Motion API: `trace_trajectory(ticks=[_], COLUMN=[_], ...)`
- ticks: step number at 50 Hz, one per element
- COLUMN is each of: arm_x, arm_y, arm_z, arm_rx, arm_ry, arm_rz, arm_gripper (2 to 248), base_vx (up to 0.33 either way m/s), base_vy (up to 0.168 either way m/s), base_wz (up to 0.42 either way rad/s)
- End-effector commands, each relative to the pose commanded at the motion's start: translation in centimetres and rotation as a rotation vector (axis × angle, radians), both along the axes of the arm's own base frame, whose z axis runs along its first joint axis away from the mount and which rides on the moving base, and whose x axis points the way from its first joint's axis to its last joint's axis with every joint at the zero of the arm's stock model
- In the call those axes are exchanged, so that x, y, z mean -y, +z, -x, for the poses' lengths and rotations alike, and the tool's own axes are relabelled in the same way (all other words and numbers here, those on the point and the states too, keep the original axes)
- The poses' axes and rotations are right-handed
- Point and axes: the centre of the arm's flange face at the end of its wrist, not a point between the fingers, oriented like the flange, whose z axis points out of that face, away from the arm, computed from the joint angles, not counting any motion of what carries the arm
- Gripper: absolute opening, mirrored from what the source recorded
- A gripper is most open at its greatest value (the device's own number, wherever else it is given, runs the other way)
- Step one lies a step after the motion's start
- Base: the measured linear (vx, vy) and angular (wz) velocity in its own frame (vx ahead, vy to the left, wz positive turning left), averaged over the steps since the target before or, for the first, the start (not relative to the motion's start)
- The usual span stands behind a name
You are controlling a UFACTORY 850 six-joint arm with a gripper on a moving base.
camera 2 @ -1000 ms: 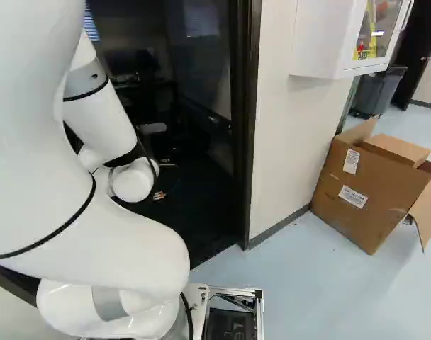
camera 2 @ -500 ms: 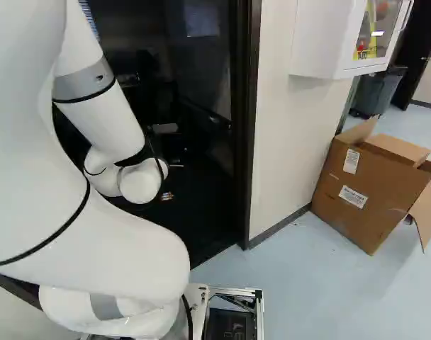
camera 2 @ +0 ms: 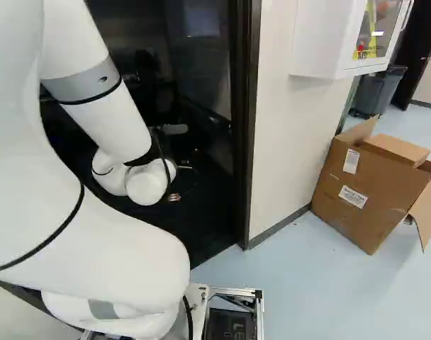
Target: Open the door and move inside
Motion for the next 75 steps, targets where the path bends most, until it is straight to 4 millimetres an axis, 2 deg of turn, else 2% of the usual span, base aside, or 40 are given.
trace_trajectory(ticks=[35,75], arm_x=[0.05,0.05], arm_y=[0.0,0.0], arm_z=[0.01,0.01], arm_rx=[0.0,0.0], arm_ry=[-0.002,-0.002], arm_rz=[0.0,0.0], arm_gripper=[247,247], base_vx=[0.002,0.055], base_vy=[0.014,0.005], base_wz=[0.023,0.005])
